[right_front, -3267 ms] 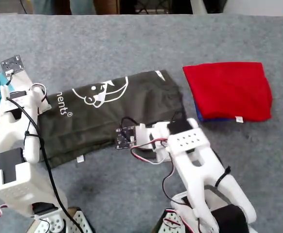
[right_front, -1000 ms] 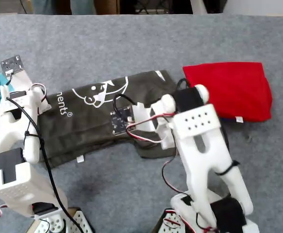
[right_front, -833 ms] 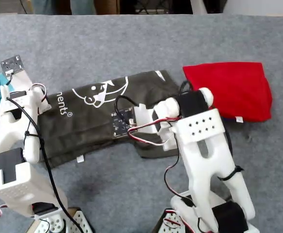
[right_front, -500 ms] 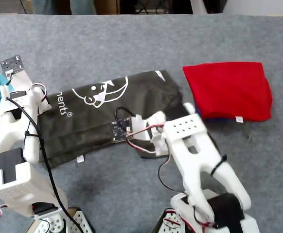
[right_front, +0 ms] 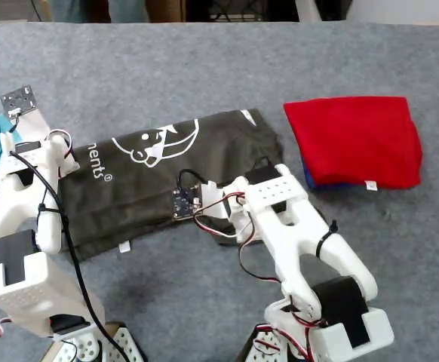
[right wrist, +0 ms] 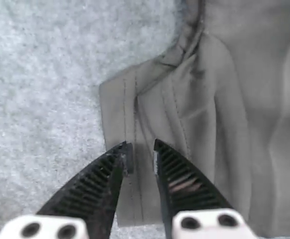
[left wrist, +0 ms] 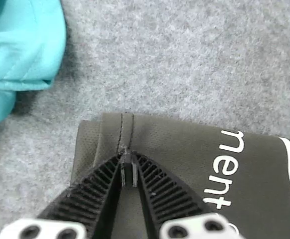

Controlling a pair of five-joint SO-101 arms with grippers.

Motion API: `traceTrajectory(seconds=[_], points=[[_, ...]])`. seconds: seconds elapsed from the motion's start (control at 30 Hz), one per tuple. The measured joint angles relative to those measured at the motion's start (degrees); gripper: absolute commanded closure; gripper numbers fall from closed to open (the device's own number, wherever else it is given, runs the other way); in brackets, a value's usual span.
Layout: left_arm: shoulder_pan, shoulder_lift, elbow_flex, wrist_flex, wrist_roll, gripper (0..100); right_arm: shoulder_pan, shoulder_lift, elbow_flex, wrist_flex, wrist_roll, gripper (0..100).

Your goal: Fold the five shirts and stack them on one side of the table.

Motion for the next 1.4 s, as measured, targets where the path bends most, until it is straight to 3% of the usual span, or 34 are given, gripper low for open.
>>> traceTrajectory(seconds=[0.37, 0.53, 1.1, 1.4], points=[[0.0, 0.0, 0.0, 0.0, 0.0, 97, 2.11, 0.7, -2.64, -0.18, 0.0, 90.8], [0.0, 0.0, 0.0, 0.0, 0.0, 97, 2.11, 3.69, -2.73, -2.81, 0.0, 85.4], [0.0, 0.0, 0.0, 0.0, 0.0, 97, 2.46, 11.78, -6.77, -3.96, 0.0, 85.5], [0.0, 0.0, 0.0, 0.0, 0.0, 97, 3.78, 12.48, -7.56, -6.07, -0.09, 98.4]])
